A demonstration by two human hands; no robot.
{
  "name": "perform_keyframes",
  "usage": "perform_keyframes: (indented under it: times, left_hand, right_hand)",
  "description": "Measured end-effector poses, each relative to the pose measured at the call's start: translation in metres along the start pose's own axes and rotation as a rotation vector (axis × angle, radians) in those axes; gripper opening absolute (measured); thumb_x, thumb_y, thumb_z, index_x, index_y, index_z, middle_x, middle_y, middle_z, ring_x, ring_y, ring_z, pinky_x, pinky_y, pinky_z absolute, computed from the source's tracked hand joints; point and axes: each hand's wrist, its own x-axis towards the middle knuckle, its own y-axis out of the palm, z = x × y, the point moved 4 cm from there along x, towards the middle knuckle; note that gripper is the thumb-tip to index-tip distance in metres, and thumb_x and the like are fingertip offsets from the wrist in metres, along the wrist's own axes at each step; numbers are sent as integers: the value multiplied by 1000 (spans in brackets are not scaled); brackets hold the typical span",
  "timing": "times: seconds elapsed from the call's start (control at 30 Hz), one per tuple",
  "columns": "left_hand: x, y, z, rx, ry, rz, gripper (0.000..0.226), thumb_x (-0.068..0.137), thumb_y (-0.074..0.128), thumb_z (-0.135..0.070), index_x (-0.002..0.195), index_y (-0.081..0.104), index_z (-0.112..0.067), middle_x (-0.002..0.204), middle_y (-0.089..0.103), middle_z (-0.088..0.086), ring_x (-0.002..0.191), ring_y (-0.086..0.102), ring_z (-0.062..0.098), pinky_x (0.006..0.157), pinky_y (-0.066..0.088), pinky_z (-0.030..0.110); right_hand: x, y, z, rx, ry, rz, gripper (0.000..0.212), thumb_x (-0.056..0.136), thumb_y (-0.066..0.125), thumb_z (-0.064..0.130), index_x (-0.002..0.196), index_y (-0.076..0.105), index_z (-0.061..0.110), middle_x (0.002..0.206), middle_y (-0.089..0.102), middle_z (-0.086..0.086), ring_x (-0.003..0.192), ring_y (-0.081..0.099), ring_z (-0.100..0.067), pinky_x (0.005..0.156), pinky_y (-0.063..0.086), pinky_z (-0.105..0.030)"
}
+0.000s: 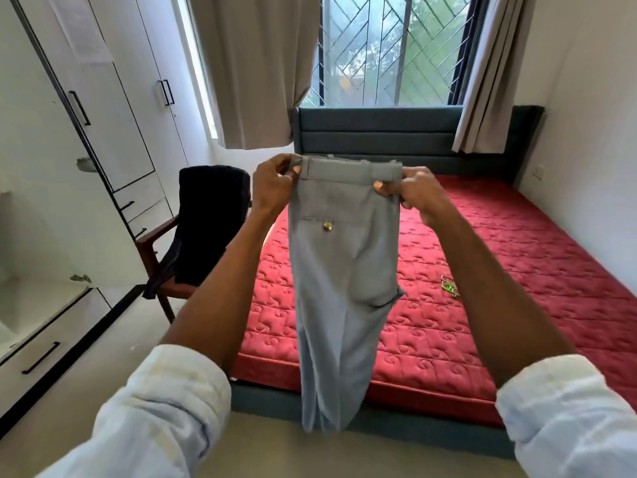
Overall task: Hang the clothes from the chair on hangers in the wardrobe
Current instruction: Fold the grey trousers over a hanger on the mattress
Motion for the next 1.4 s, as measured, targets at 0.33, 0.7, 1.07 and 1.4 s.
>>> perform_keyframes:
  times: [0.33,0.7,1.07,1.4]
  left_hand:
    - [30,17,-34,232,123,41,24,90,57,-20,107,72,-12,103,74,9,95,69,24,78,48,28]
    - [27,51,-38,150,261,117,26,83,45,5,82,66,-10,92,70,10,83,58,17,67,33,-2]
    - [85,151,-76,-117,121,232,51,77,76,-12,125,61,-18,92,70,0,85,66,10,79,58,27]
    - [130,316,-190,-330,76,327,15,69,74,3,78,64,10,70,62,13,60,62,19,53,57,35]
  right_hand:
    - [31,-26,40,5,30,-60,13,83,73,8,95,69,7,75,59,-10,46,44,-13,40,37,-18]
    - [41,-40,22,35,-3,-206,15,87,59,-4,85,61,11,65,62,-4,45,58,-11,44,40,-23]
    - [91,-130,2,206,70,-479,25,89,45,-12,94,58,9,65,57,-8,34,53,-10,32,34,-19]
    - [177,-324,24,106,2,-643,27,91,44,-8,112,59,-1,70,64,-8,46,56,-11,42,45,-22]
